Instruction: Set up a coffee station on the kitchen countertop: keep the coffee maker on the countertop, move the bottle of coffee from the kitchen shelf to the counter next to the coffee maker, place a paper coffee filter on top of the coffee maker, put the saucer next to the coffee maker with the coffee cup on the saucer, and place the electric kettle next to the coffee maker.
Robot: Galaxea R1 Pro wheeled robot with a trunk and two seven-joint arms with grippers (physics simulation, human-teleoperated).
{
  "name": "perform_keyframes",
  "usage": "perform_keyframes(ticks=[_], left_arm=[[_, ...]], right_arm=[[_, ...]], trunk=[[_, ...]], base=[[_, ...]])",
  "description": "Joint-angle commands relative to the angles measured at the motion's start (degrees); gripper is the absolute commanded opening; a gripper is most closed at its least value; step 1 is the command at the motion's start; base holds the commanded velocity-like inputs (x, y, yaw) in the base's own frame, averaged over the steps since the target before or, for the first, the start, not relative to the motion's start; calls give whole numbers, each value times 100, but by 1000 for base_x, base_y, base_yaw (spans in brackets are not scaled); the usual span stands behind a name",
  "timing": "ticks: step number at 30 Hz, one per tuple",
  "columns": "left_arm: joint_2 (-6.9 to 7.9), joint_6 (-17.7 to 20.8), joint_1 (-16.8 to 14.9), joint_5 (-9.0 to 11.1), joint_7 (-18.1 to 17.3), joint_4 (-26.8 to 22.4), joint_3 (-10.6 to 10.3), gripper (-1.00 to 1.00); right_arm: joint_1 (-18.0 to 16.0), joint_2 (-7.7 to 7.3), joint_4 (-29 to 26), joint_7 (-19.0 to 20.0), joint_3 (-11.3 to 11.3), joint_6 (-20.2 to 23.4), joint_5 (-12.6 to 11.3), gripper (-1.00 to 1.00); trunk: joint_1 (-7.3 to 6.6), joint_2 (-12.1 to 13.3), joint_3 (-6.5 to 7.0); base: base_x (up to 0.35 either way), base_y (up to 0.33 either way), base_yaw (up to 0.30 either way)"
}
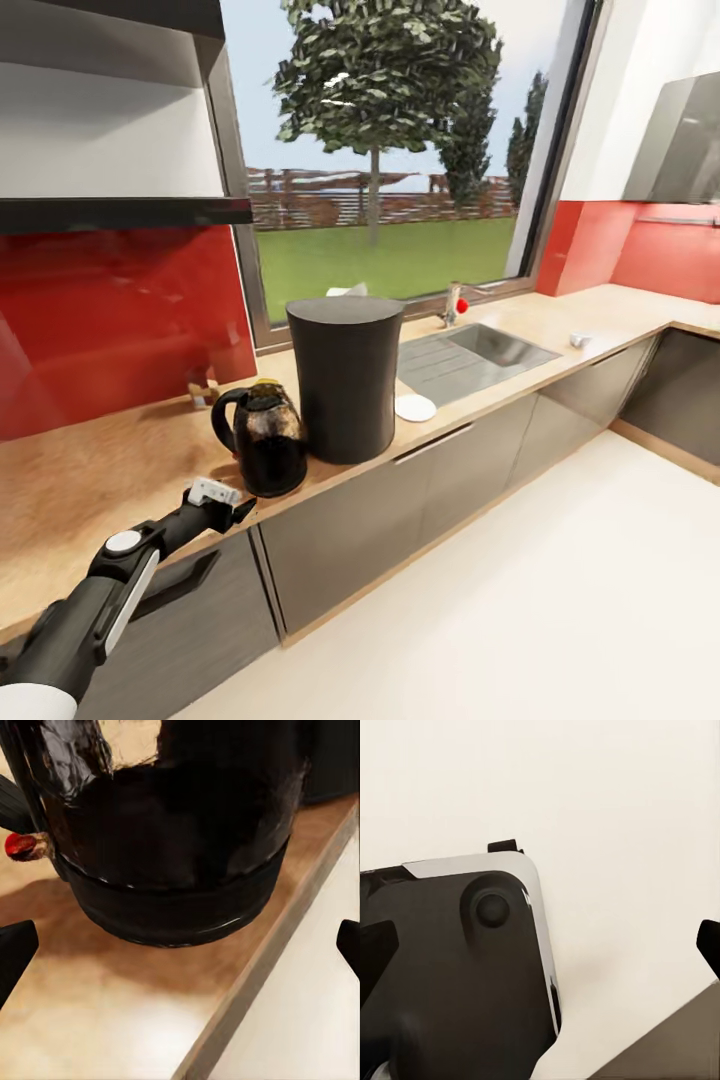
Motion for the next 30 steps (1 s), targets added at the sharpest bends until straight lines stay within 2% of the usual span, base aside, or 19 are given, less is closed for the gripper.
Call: perform_keyframes(ticks=[1, 2, 5, 7, 9, 11, 12, 14, 16, 19, 22, 27, 30], left_arm=[[4, 42, -2, 8, -12, -10, -2, 100], [-8, -81, 107, 16, -39, -9, -5, 100], [-107, -1127, 931, 31, -496, 94, -17, 100], [-124, -1269, 1123, 35, -562, 145, -17, 100], [-171, -1673, 1544, 28, -741, 381, -24, 100], [-256, -2346, 2040, -16, -969, 888, -27, 100], [-263, -2745, 2249, -64, -1029, 1753, -33, 100], [-254, -3066, 2283, -76, -1035, 2350, -40, 100], [-239, -3578, 2298, -82, -1036, 3084, -40, 100], [-235, -3911, 2303, -83, -1036, 3577, -46, 100], [-213, -4038, 2311, -84, -1019, 3936, -48, 100], [-189, -4043, 2314, -84, -949, 4558, -39, 100], [-201, -4025, 2314, -97, -660, 4905, -43, 100]], right_arm=[[-6, 0, 6, -6, 38, -19, -45, 100], [-4, 0, 6, -8, 38, -20, -45, 100], [-6, 6, -2, -6, 39, -22, -52, 100], [-6, 8, -2, -7, 39, -22, -53, 100], [-8, 9, -3, -11, 39, -22, -53, 100], [-6, 9, -3, -11, 39, -22, -53, 100], [-5, 9, -3, -11, 39, -22, -53, 100], [-4, 14, -3, -8, 39, -22, -53, 100], [-5, 21, -3, -6, 39, -22, -53, 100], [-5, 25, -5, -5, 36, -22, -53, 100], [-4, 21, -7, -7, 19, -22, -58, 100], [-7, 18, -11, -11, -6, -22, -68, 100], [-4, 15, -12, -10, -11, -22, -76, 100]], trunk=[[2, -9, -10], [2, -9, -10], [2, -9, -10], [2, -9, -10], [2, -9, -10], [2, -9, -10], [2, -9, -10], [2, -9, -10], [2, -9, -10], [2, -9, -10], [2, -9, -10], [2, -9, -10], [2, -9, -10]], base=[[-1, 0, -298], [0, 0, -299], [0, 0, -300], [0, 0, -300], [0, 0, -300], [0, 0, -300], [0, 0, -300], [0, 0, -300], [0, 0, -300], [0, 0, -300], [0, 0, -300], [0, 0, -300], [0, 0, -300]])
